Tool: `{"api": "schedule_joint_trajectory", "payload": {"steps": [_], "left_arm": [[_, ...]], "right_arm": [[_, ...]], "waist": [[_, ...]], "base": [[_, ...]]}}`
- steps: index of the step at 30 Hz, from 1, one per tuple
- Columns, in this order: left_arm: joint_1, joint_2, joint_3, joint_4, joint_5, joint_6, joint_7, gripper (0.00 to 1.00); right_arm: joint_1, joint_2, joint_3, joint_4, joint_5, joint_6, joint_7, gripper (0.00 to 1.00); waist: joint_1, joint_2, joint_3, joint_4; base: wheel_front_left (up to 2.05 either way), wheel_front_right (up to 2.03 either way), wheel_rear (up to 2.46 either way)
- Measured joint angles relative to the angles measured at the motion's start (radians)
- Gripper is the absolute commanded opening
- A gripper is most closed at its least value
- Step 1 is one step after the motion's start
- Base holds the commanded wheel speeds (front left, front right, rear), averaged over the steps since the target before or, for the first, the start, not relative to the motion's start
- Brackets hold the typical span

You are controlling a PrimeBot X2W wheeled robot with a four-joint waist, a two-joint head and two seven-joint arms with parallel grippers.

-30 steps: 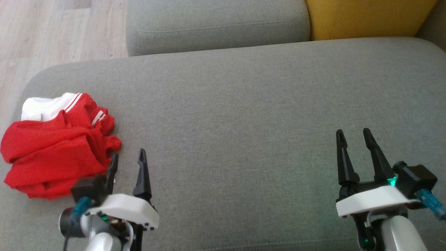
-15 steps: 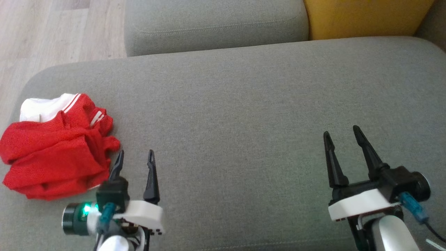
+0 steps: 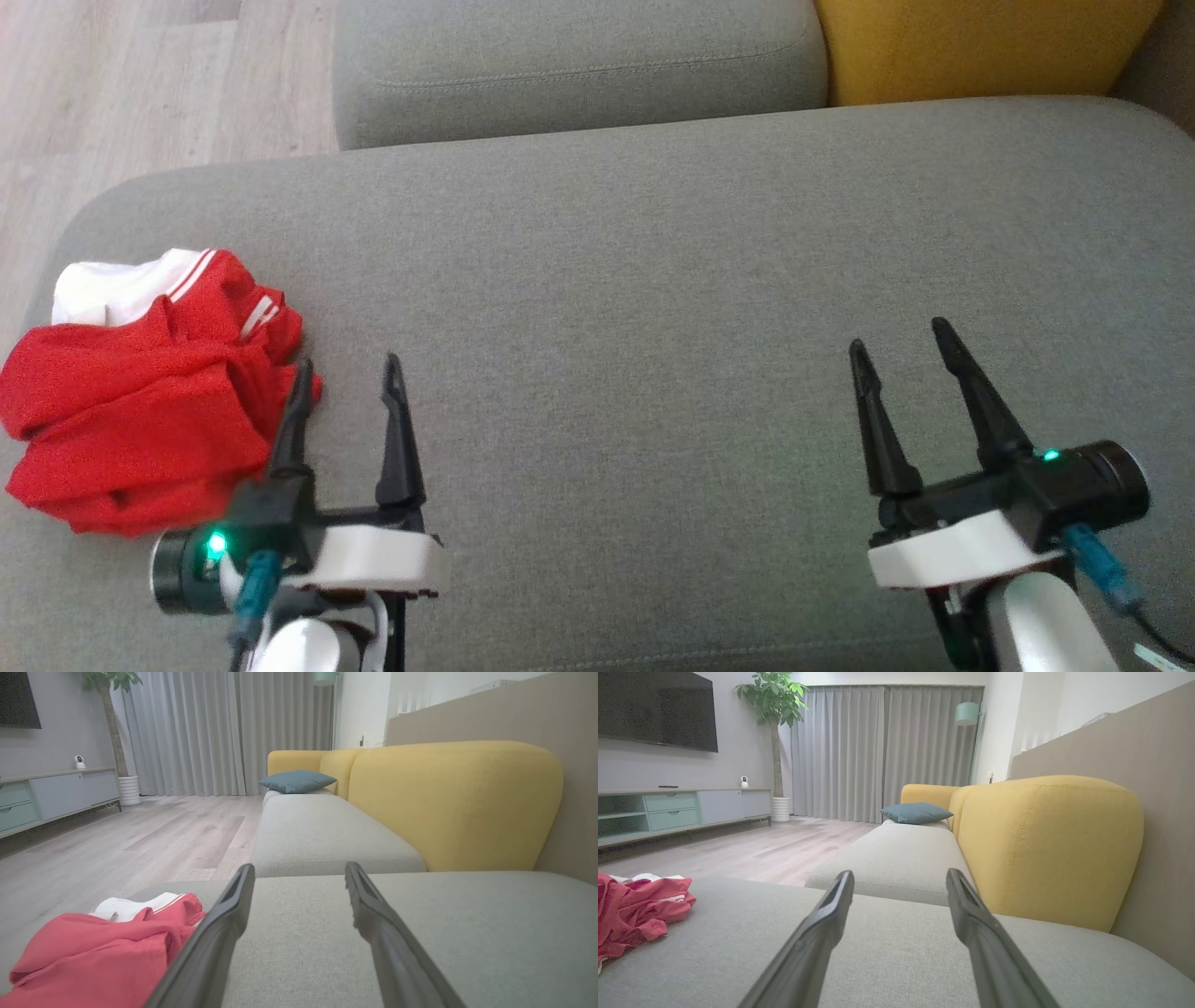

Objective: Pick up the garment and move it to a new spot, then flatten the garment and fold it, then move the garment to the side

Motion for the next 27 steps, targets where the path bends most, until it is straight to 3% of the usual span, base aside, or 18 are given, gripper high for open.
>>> {"api": "schedule_joint_trajectory", "payload": {"steps": [6, 12, 15, 19, 27], "left_arm": [[0.05, -0.08, 0.105, -0.032, 0.022, -0.083, -0.016, 1.0], [0.078, -0.126, 0.164, 0.023, 0.065, -0.207, -0.029, 1.0], [0.079, -0.14, 0.183, 0.048, 0.081, -0.247, -0.029, 1.0], [0.079, -0.154, 0.204, 0.074, 0.094, -0.284, -0.029, 1.0], [0.079, -0.162, 0.231, 0.11, 0.126, -0.3, -0.029, 1.0]], "right_arm": [[0.001, 0.0, -0.036, 0.004, 0.121, 0.0, -0.02, 1.0], [0.003, -0.001, -0.052, 0.043, 0.189, 0.0, -0.028, 1.0], [0.005, -0.001, -0.05, 0.076, 0.207, 0.0, -0.028, 1.0], [0.005, -0.001, -0.052, 0.116, 0.206, 0.0, -0.028, 1.0], [0.005, -0.001, -0.052, 0.146, 0.196, 0.0, -0.028, 1.0]], "waist": [[0.0, 0.0, -0.002, 0.001], [0.0, 0.0, -0.004, 0.002], [0.0, 0.0, -0.004, 0.0], [0.0, 0.0, -0.005, -0.002], [0.0, 0.0, -0.006, -0.003]], "base": [[0.0, 0.0, 0.0], [0.0, 0.0, 0.0], [0.0, 0.0, 0.0], [0.0, 0.0, 0.0], [0.0, 0.0, 0.0]]}}
